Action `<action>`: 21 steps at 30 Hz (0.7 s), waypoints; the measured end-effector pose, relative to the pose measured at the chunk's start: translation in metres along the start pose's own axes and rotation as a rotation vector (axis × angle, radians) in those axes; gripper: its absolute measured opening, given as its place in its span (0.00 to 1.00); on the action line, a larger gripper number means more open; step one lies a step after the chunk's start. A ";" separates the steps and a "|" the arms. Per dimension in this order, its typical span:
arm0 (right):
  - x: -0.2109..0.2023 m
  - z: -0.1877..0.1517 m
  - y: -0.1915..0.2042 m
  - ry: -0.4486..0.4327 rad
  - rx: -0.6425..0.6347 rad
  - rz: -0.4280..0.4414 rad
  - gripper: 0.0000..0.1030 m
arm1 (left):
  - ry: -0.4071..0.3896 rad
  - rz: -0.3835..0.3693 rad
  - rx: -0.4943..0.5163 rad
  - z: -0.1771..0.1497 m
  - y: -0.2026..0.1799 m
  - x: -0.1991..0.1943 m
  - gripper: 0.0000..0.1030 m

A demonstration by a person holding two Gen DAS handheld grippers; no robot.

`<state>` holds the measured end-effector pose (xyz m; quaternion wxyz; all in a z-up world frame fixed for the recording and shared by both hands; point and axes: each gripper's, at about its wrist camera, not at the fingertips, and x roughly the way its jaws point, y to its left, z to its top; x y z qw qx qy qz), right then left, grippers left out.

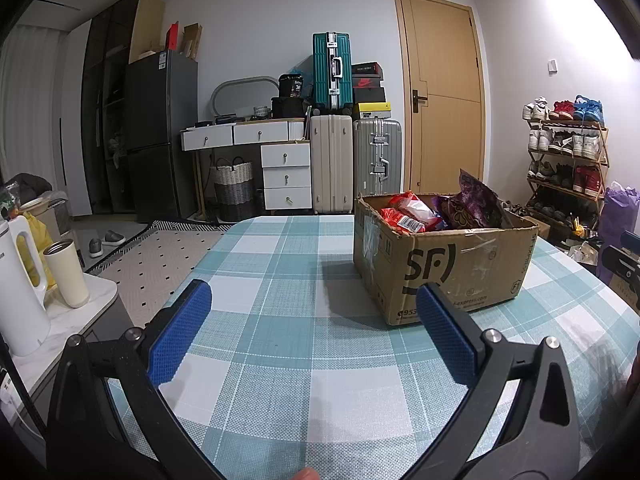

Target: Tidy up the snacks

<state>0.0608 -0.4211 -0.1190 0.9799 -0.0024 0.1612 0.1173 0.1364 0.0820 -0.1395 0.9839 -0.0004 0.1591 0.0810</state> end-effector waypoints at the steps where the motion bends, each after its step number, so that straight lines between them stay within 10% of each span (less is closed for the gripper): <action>1: 0.002 0.000 0.000 0.000 0.000 0.000 1.00 | 0.000 0.000 0.000 0.000 0.000 0.000 0.99; 21: 0.003 -0.001 0.001 0.000 0.000 0.000 1.00 | -0.006 -0.009 -0.013 0.003 0.004 0.000 0.99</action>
